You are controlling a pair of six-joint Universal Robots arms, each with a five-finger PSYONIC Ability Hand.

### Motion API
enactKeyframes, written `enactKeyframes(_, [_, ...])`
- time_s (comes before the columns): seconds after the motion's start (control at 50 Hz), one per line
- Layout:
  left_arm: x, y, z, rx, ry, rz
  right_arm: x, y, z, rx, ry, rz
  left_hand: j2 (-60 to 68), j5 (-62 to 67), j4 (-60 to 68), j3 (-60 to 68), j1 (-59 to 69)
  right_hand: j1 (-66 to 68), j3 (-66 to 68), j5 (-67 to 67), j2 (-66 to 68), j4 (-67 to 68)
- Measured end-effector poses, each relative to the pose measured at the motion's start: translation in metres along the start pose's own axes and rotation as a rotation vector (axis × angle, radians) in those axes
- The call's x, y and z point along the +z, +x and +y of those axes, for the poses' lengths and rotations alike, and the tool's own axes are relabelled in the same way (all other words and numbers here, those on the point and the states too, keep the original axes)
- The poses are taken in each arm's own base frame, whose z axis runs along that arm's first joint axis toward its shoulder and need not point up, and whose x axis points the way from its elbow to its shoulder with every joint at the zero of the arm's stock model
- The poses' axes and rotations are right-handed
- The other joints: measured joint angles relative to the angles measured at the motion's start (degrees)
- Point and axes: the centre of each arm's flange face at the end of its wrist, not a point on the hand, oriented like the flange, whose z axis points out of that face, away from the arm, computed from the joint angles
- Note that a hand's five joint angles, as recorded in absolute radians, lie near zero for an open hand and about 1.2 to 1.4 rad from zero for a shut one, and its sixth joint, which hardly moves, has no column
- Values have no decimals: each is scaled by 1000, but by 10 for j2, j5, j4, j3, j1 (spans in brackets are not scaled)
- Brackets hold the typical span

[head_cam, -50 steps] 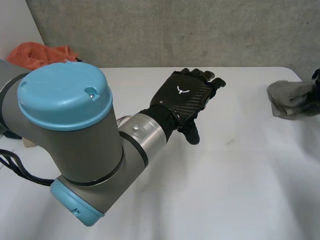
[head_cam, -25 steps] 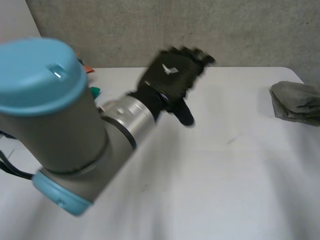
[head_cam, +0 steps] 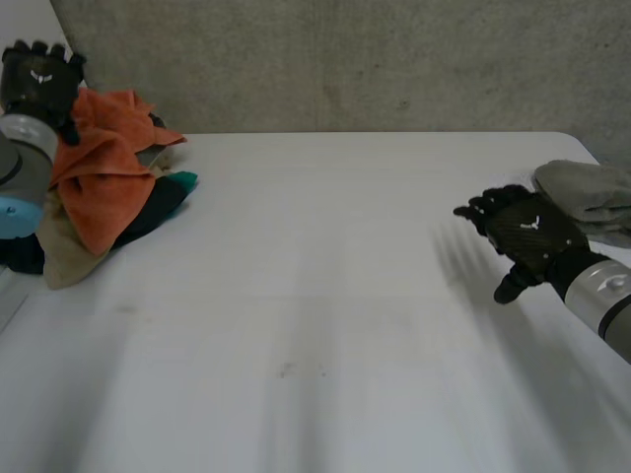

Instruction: Fold the laundry.

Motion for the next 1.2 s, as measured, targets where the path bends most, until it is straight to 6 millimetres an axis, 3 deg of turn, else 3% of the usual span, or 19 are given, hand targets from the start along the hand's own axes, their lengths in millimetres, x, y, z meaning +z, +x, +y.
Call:
enactKeyframes(0.1, [16, 5, 40, 15, -15, 17, -2, -3, 7, 12, -32, -13, 104, 96, 104, 97, 121, 0, 0, 0, 0, 0])
enactKeyframes(0.14, [19, 9, 51, 11, -24, 23, -3, -3, 9, 16, -38, -13, 265, 250, 264, 258, 298, 0, 0, 0, 0, 0])
enactKeyframes(0.2, [19, 13, 54, 2, -31, 31, -3, -3, 10, 18, -42, -9, 474, 453, 473, 466, 505, 0, 0, 0, 0, 0])
enactKeyframes(0.24, [18, 17, 50, -12, -32, 40, -2, -2, 10, 19, -44, -4, 546, 511, 547, 538, 522, 0, 0, 0, 0, 0])
enactKeyframes(0.36, [4, 23, -2, -130, 3, 77, -2, 0, 9, 18, -40, 9, 556, 512, 559, 549, 522, 0, 0, 0, 0, 0])
enactKeyframes(0.44, [-18, 28, -55, -282, 45, 125, -3, 3, 6, 17, -32, 23, 557, 512, 559, 550, 522, 0, 0, 0, 0, 0])
enactKeyframes(0.54, [-68, 50, -132, -519, 113, 264, -5, 9, 1, 9, -27, 63, 557, 512, 559, 551, 522, 0, 0, 0, 0, 0])
enactKeyframes(0.6, [-99, 70, -162, -623, 132, 373, -5, 12, -1, 7, -30, 83, 557, 512, 559, 551, 522, 0, 0, 0, 0, 0])
enactKeyframes(0.64, [-129, 95, -184, -697, 139, 488, -6, 15, -2, 5, -37, 107, 558, 512, 559, 552, 522, 0, 0, 0, 0, 0])
enactKeyframes(0.68, [-143, 109, -192, -724, 139, 545, -6, 16, -2, 5, -40, 114, 558, 512, 559, 552, 522, 0, 0, 0, 0, 0])
enactKeyframes(0.74, [-178, 159, -200, -759, 117, 691, -6, 17, 0, 7, -52, 133, 559, 512, 561, 554, 522, 0, 0, 0, 0, 0])
enactKeyframes(0.78, [-190, 182, -198, -757, 99, 741, -7, 17, 1, 10, -59, 140, 554, 512, 555, 549, 522, 0, 0, 0, 0, 0])
enactKeyframes(0.8, [-199, 201, -194, -748, 83, 776, -7, 18, 2, 16, -65, 147, 476, 465, 483, 479, 470, 0, 0, 0, 0, 0])
enactKeyframes(0.84, [-207, 219, -188, -729, 63, 807, -7, 19, 3, 28, -71, 155, 335, 332, 342, 339, 319, 0, 0, 0, 0, 0])
enactKeyframes(0.86, [-210, 226, -186, -720, 55, 817, -7, 19, 3, 33, -74, 158, 335, 332, 342, 339, 319, 0, 0, 0, 0, 0])
enactKeyframes(0.92, [-218, 243, -176, -660, 19, 835, -8, 21, 4, 76, -79, 172, 134, 121, 131, 133, 115, 0, 0, 0, 0, 0])
enactKeyframes(1.04, [-222, 238, -173, -565, -25, 808, -8, 27, 2, 146, -68, 195, 58, 40, 52, 53, 74, 0, 0, 0, 0, 0])
enactKeyframes(1.2, [-208, 185, -167, -530, -78, 678, -13, 30, -8, 162, -73, 186, 48, 30, 43, 44, 57, 0, 0, 0, 0, 0])
